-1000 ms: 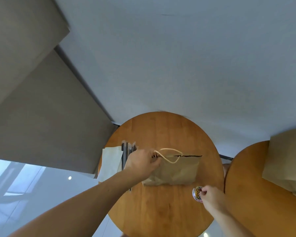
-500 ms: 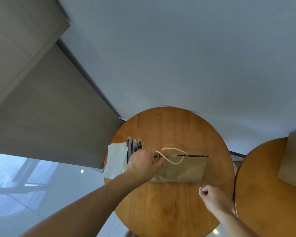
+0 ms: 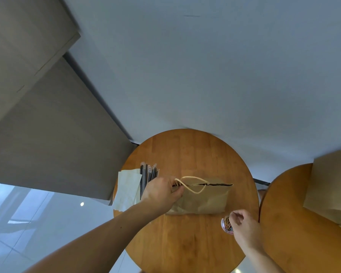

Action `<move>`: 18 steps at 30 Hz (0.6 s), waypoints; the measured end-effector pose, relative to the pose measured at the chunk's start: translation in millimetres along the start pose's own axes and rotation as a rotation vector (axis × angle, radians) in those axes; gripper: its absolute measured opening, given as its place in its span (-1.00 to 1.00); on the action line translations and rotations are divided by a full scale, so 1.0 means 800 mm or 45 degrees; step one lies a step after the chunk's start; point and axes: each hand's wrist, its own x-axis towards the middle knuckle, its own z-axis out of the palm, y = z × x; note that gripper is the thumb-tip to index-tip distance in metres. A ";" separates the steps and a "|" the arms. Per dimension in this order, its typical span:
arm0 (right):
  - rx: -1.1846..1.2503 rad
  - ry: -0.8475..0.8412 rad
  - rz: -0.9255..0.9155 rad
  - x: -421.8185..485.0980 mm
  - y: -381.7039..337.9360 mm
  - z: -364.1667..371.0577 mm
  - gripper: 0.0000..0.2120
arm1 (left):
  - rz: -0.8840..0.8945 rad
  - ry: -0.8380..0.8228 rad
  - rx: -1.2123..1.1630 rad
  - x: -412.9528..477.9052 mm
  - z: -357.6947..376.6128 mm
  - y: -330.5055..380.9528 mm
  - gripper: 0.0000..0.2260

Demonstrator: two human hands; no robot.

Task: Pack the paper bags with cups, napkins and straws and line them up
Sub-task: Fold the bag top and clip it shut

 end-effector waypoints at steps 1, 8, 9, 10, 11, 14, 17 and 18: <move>0.076 0.032 -0.015 -0.003 -0.007 -0.005 -0.99 | 0.001 -0.010 0.014 0.000 -0.001 0.002 -0.81; 0.263 -0.047 -0.301 -0.041 -0.065 -0.025 -0.86 | 0.020 -0.050 0.109 0.004 -0.013 0.015 -0.83; 0.280 -0.089 -0.338 -0.045 -0.075 -0.026 -0.84 | 0.028 -0.056 0.114 0.006 -0.015 0.015 -0.79; 0.307 -0.136 -0.368 -0.049 -0.086 -0.027 -0.80 | 0.036 -0.061 0.117 0.007 -0.016 0.015 -0.76; 0.347 -0.174 -0.395 -0.052 -0.097 -0.029 -0.77 | 0.042 -0.065 0.118 0.009 -0.017 0.015 -0.75; 0.481 -0.216 -0.437 -0.060 -0.129 -0.030 -0.76 | 0.068 -0.071 0.113 0.011 -0.019 0.011 -0.85; 0.510 -0.243 -0.446 -0.066 -0.152 -0.027 -0.85 | 0.081 -0.060 0.116 0.011 -0.019 0.009 -0.84; 0.485 -0.250 -0.455 -0.068 -0.157 -0.025 -0.86 | 0.079 -0.066 0.117 0.010 -0.018 0.008 -0.83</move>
